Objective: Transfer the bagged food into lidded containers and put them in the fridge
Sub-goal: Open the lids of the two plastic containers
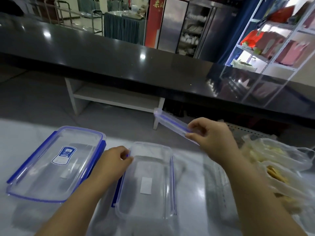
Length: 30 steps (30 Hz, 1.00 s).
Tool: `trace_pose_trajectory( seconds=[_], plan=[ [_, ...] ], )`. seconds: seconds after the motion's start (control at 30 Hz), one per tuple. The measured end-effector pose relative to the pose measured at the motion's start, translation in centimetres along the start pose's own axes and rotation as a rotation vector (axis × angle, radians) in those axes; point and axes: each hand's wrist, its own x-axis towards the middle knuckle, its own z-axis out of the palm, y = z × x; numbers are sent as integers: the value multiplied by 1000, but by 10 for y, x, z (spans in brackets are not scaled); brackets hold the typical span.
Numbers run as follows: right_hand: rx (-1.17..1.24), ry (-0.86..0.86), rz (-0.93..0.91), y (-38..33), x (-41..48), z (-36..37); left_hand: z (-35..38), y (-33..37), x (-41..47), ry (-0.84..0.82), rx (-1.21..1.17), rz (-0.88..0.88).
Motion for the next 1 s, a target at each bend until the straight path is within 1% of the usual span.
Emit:
trace_pose_trajectory(
  seconds=[0.07,0.13,0.27,0.4,0.47,0.53,0.63,0.7,0.8,0.9,1.0],
  plan=[
    [-156,-126,-56,1,9,22,-1,-3,-2,-7,-20,-10],
    [-194,-240,-36,5,14,45,-2,-6,-4,-3,-38,-25],
    [-57,-405,94,15,22,77,-4,-11,-7,13,-56,-38],
    [-48,-552,72,15,27,95,-4,-10,-9,35,-91,-83],
    [-16,-615,94,16,31,99,-3,-9,-10,59,-100,-107],
    [6,-701,114,19,38,99,-2,-7,-11,79,-104,-134],
    [-18,-813,94,23,47,92,1,-3,-15,79,-93,-158],
    [-47,-808,69,23,52,86,0,1,-18,74,-43,-163],
    [-75,-740,32,16,56,73,-7,7,-23,116,28,-140],
    [-76,-695,-13,5,54,62,-20,12,-32,184,56,-84],
    [-130,-661,-90,-14,48,55,-41,13,-43,173,129,-5]
  ],
)
